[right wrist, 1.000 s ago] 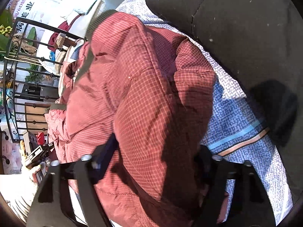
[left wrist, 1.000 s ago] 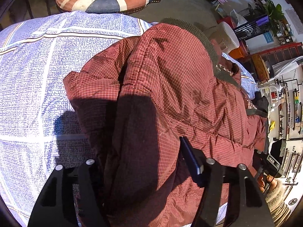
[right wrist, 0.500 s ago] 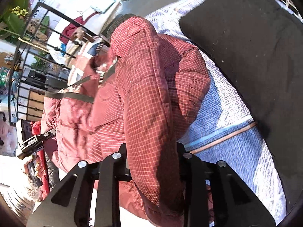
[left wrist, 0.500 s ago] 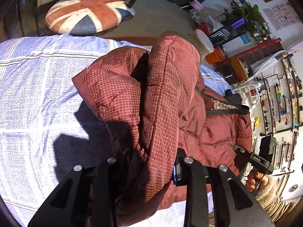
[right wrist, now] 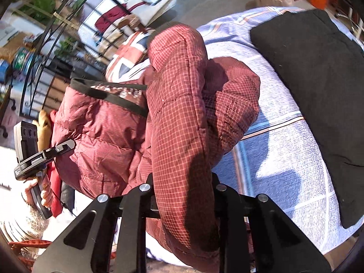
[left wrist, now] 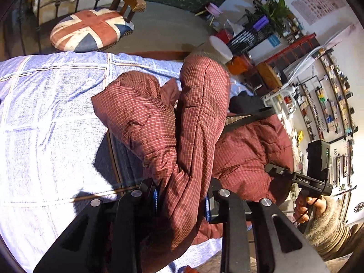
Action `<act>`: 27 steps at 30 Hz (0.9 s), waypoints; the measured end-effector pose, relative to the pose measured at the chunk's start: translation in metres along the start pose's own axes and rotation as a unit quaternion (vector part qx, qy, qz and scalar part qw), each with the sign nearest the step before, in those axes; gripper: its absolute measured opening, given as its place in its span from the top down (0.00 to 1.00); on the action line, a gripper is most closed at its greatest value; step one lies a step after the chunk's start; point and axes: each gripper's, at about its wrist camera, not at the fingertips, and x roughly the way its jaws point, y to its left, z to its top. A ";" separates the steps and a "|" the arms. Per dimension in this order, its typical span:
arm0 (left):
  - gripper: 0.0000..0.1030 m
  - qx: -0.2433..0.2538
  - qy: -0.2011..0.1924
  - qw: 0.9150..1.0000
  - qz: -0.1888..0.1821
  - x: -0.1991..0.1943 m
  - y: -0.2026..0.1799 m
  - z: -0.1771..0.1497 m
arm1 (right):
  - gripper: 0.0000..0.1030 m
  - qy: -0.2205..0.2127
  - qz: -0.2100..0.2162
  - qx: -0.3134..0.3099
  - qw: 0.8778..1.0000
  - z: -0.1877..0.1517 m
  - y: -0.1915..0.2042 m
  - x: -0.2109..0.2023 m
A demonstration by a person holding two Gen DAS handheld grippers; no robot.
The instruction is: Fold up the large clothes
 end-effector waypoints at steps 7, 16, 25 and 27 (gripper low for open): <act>0.75 -0.040 -0.111 0.993 0.016 -0.117 0.022 -0.024 | 0.79 0.009 0.036 -0.113 0.993 0.019 0.095 -0.012; 0.76 -0.080 -0.315 0.941 0.095 -0.345 0.042 -0.079 | 0.81 0.025 0.178 -0.311 0.933 0.067 0.321 -0.023; 0.76 -0.152 -0.510 0.803 0.268 -0.530 0.045 -0.189 | 0.81 0.025 0.349 -0.458 0.817 0.091 0.601 -0.028; 0.76 -0.181 -0.513 0.780 0.309 -0.539 0.064 -0.206 | 0.81 0.031 0.363 -0.486 0.794 0.086 0.659 -0.008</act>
